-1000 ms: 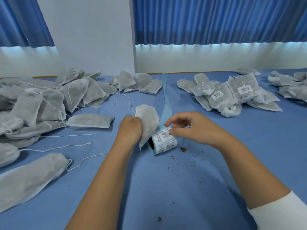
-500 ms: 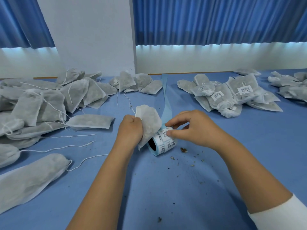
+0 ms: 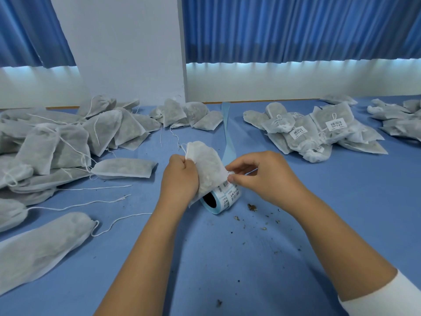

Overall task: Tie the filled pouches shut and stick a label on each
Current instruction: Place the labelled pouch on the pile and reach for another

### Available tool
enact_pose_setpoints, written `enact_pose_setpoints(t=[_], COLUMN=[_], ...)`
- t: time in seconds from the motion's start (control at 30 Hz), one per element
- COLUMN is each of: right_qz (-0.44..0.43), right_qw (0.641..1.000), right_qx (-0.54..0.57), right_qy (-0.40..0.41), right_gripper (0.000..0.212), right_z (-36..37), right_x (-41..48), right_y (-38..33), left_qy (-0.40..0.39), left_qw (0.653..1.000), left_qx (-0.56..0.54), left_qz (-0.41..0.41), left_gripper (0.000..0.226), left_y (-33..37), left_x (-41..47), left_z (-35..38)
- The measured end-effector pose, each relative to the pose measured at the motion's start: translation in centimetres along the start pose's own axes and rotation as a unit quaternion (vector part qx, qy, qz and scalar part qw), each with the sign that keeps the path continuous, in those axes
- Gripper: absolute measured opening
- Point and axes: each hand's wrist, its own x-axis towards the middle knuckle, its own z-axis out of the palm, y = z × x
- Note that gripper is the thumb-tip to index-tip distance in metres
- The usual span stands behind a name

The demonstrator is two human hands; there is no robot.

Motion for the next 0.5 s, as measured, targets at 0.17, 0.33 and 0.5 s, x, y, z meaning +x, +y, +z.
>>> enact_pose_setpoints(t=[0.17, 0.33, 0.5], right_qz=[-0.023, -0.035, -0.046], right_qw=[0.999, 0.999, 0.998], right_qx=[-0.023, -0.025, -0.042], right_qy=[0.014, 0.024, 0.023], right_gripper=[0.018, 0.015, 0.008], right_z=[0.18, 0.26, 0.25], right_x=[-0.24, -0.31, -0.24], right_y=[-0.28, -0.07, 0.12], left_qy=[-0.001, -0.004, -0.009], left_qw=[1.0, 1.0, 1.0], left_qx=[0.01, 0.005, 0.013], left_qz=[-0.001, -0.004, -0.001], left_gripper=[0.018, 0.018, 0.025], left_y=[0.04, 0.08, 0.02], left_x=[0.06, -0.06, 0.04], left_z=[0.11, 0.02, -0.01])
